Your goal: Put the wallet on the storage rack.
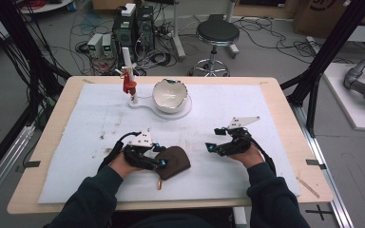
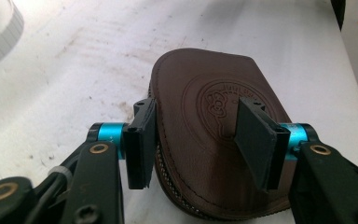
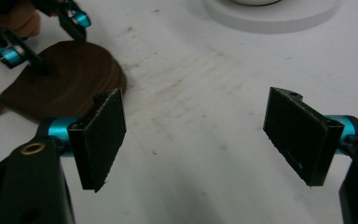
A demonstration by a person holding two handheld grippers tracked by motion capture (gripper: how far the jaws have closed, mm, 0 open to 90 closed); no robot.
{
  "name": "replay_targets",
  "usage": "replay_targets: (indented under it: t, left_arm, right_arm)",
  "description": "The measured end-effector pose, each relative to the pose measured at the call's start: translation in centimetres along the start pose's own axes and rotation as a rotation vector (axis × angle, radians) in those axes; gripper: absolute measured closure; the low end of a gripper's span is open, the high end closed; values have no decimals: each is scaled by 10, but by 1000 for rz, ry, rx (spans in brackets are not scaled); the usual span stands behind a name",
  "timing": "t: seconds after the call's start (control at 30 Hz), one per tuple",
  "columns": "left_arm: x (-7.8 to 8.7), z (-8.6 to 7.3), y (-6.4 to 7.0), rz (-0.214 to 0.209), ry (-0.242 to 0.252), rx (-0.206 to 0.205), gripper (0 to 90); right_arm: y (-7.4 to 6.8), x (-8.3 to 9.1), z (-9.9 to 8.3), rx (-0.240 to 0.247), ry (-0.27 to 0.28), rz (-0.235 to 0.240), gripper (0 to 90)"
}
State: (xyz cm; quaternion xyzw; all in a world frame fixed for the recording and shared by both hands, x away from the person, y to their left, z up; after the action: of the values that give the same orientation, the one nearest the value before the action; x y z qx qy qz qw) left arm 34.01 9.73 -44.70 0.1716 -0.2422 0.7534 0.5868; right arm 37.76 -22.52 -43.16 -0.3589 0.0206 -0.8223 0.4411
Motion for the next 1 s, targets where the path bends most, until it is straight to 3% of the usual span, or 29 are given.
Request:
replay_targets:
  t: [0.1,0.27,0.4,0.53,0.7,0.77,0.87,1.0]
  left_arm:
    - [0,1,1,3,1,-13,503]
    - [0,2,2,7,8,-29,506]
    - [0,2,2,7,9,-35,508]
    - [0,2,1,6,11,-27,508]
    - [-1,0,0,6,12,-9,495]
    - [-1,-2,-3,14,3,49,416]
    - [-3,-8,-10,-20,7,192,285]
    - [-4,-12,-12,-91,21,301,270]
  right_arm:
    - [-11,-16,-1,-5,-30,45,213]
    - [-32,-35,-2,37,-94,116,214]
    - [-42,-45,-5,47,-166,212,319]
    - [-45,-52,-9,84,-228,242,481]
    - [-47,-51,-9,136,-235,231,532]
    - [-48,-51,-9,153,-233,223,542]
    - [-49,-50,-9,186,-227,219,559]
    - [-51,-49,-9,228,-223,213,575]
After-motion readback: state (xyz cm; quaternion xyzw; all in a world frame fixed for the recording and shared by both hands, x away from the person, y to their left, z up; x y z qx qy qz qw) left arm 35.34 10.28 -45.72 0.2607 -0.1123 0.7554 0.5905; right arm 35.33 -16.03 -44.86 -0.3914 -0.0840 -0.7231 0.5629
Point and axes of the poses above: each handheld gripper's, and its own axes: x roughly backward along the jaws, z roughly out of its top, y roughly to its right, the point moved 2 cm from there along -x, roughly forward along the jaws, and after that the axes turned 15 degrees about -x, right-handed, at the moved point
